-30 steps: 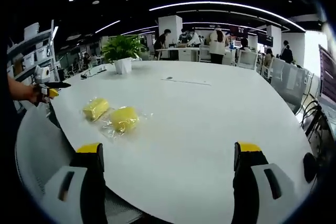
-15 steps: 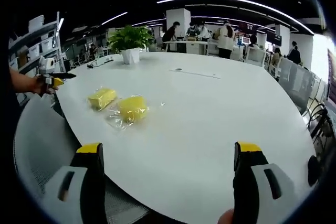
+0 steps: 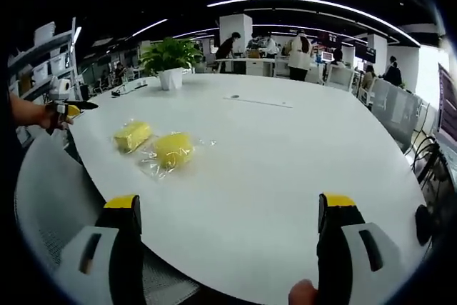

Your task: Compare the silicone blocks by pressing each to a similar depth, holding the contact briefly, and releasing to observe deformation and rebound differences across the visible hardness samples.

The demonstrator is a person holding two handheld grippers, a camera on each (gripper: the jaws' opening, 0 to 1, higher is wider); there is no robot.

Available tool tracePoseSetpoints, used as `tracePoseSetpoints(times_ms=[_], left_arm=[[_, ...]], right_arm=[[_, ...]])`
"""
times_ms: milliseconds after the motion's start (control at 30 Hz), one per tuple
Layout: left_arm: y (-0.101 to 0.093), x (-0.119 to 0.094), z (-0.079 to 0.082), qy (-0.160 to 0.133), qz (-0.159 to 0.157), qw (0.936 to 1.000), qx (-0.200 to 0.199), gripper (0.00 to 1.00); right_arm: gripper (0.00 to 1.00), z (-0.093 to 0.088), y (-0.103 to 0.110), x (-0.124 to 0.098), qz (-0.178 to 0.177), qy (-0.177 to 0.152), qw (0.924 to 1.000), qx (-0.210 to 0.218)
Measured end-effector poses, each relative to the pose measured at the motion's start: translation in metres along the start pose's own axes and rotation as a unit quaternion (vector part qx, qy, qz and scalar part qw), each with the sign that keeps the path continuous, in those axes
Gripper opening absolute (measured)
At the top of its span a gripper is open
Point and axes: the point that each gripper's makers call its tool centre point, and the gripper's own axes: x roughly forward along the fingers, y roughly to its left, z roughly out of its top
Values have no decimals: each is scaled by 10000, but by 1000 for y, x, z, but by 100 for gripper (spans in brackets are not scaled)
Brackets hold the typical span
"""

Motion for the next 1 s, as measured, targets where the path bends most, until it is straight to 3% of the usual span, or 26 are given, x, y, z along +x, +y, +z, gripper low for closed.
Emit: tracePoseSetpoints(times_ms=[467,733,1000], left_arm=[[-6,-6,2,-89,3,10000,1,100],[-21,-5,20,-185,-141,9997,-22,100],[-16,2,16,-48,-135,9999,67,100]], right_arm=[[97,-4,-7,-6,-178,-84,9997,149],[97,-4,-8,-6,-237,-144,9994,225],[97,-9,-1,-7,-151,-80,9998,88]])
